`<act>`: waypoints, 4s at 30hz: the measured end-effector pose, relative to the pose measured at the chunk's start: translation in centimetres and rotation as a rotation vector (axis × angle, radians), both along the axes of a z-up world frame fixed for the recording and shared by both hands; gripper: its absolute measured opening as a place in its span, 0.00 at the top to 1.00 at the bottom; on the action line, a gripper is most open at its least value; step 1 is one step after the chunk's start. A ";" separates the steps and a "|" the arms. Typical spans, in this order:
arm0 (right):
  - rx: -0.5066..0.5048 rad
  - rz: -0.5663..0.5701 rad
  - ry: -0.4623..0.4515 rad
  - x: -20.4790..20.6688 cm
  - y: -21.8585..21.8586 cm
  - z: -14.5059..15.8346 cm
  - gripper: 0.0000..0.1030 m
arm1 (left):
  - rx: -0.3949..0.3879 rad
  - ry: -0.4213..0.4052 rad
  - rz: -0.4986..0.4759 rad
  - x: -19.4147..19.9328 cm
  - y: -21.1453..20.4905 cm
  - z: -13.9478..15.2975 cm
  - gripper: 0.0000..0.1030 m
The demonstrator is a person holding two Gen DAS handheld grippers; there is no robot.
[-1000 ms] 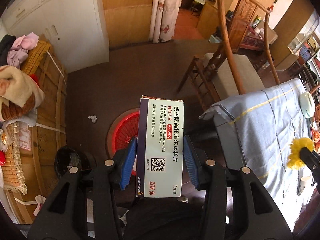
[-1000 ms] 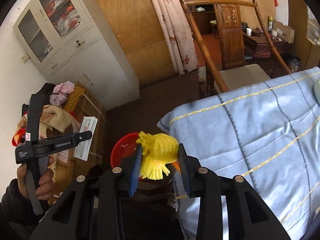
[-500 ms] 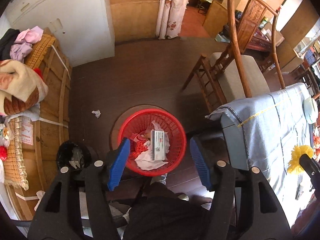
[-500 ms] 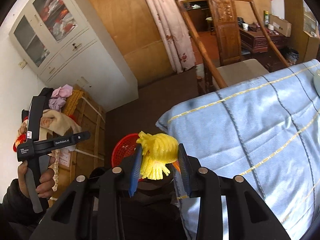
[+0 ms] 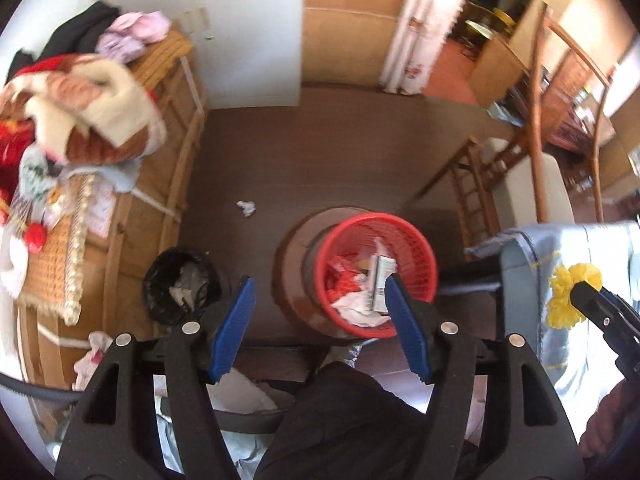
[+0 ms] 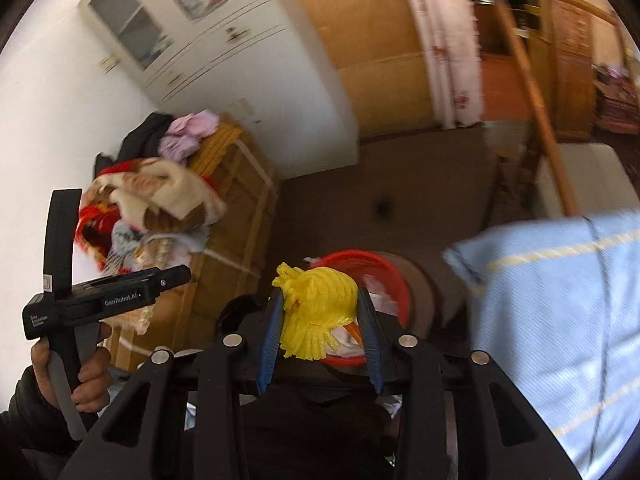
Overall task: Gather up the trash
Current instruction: 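Lower the yellow tassel over the wastebasket and open the right tool, then move both open tools back to the table, then grasp the white paper cup with red characters with the right tool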
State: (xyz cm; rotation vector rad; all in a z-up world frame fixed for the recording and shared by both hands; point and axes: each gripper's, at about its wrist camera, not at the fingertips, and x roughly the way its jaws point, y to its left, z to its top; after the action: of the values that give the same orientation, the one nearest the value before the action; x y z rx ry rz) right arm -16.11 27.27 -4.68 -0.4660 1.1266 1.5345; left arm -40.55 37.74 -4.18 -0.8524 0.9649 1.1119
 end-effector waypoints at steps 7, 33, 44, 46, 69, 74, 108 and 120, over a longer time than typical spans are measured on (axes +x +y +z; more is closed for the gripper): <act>0.016 0.040 0.022 -0.7 1.8 0.3 0.57 | 0.001 0.003 0.051 -1.6 0.7 0.2 0.36; -0.009 -0.028 0.066 1.7 5.0 -2.9 0.36 | -0.030 0.015 -0.031 2.9 2.7 -0.6 0.35; 0.003 -0.323 0.008 8.6 -2.6 -0.8 0.30 | -0.007 -0.029 -0.280 12.1 2.1 0.4 0.26; 0.007 -0.400 -0.002 10.0 -4.8 -0.4 0.27 | -0.001 -0.031 -0.333 14.0 1.5 0.6 0.23; 0.028 -1.356 -0.115 14.3 -38.6 2.7 0.10 | 0.026 -0.083 -1.242 39.1 -22.0 1.9 0.12; 0.031 -1.525 -0.150 13.4 -45.0 3.2 0.10 | 0.007 -0.088 -1.416 42.5 -29.2 1.6 0.12; -0.065 -1.618 -0.049 19.0 -54.3 -1.1 0.07 | -0.014 0.050 -1.508 48.5 -39.4 -3.4 0.12; -0.213 -1.275 -0.200 25.4 -50.4 -3.8 0.05 | -0.048 0.122 -1.403 51.0 -39.0 -5.3 0.12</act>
State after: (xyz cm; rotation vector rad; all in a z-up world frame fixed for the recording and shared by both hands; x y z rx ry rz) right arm 9.26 -23.09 -8.43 0.0227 1.0696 0.2524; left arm 10.50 -1.22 -9.52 0.0019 1.3261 -0.0847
